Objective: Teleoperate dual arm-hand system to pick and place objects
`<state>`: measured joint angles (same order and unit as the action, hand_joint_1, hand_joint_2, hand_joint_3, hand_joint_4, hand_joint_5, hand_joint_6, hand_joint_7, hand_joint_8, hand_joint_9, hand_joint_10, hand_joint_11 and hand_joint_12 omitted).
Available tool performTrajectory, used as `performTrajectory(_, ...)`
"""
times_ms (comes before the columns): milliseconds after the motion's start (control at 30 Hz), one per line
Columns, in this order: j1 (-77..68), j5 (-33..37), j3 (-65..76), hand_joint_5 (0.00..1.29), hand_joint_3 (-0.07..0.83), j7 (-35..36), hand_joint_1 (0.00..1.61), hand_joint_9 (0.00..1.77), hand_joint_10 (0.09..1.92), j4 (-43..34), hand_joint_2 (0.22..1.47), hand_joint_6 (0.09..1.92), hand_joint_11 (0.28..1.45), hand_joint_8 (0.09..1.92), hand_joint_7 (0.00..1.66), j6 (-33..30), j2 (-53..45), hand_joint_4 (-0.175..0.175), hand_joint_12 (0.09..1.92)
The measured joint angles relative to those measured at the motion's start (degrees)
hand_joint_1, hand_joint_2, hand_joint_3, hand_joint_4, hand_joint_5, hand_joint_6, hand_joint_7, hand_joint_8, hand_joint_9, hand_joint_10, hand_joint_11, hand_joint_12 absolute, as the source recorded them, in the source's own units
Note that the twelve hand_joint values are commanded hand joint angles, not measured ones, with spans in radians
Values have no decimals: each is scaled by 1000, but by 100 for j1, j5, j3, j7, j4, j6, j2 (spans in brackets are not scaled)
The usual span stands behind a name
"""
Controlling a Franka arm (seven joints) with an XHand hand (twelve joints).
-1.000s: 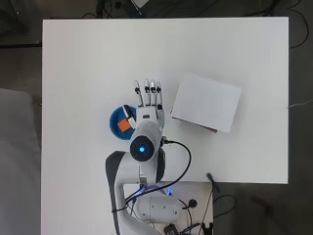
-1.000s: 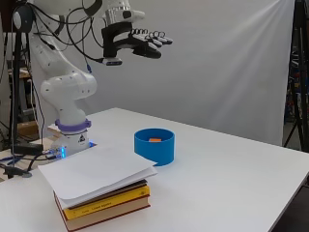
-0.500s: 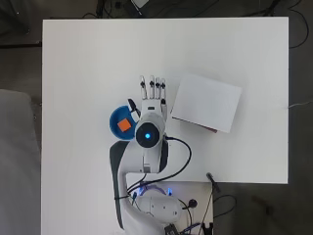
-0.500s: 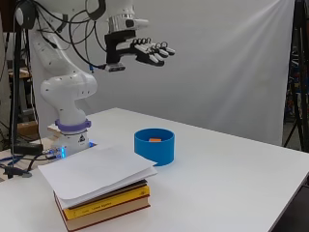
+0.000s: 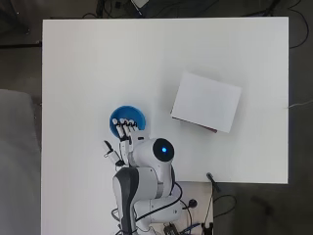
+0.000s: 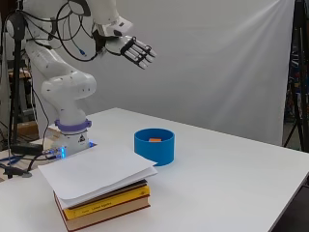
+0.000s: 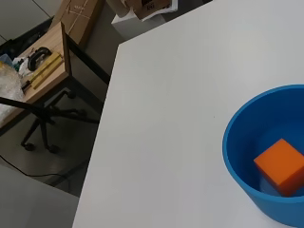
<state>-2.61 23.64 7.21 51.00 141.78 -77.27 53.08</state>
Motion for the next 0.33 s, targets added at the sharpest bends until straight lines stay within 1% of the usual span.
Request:
performTrajectory(33,6,-75,-167,368,-17,-86,209,442,87,-119,1150,87,428,87,387,87,5,61,87)
performTrajectory(100,29,-504,-535,373,-16,-244,211,434,87,-344,1139,87,420,87,380,13,-3,71,87)
performTrajectory(233,91,-1720,-1008,386,-9,-497,238,433,87,-723,1138,87,412,87,380,-525,-102,79,87)
performTrajectory(267,106,-1948,-1070,388,-9,-535,240,437,87,-839,1136,87,413,87,383,-685,-162,81,87)
performTrajectory(333,125,-2174,-1164,392,-9,-599,242,445,87,-1010,1131,87,416,87,391,-923,-302,85,87)
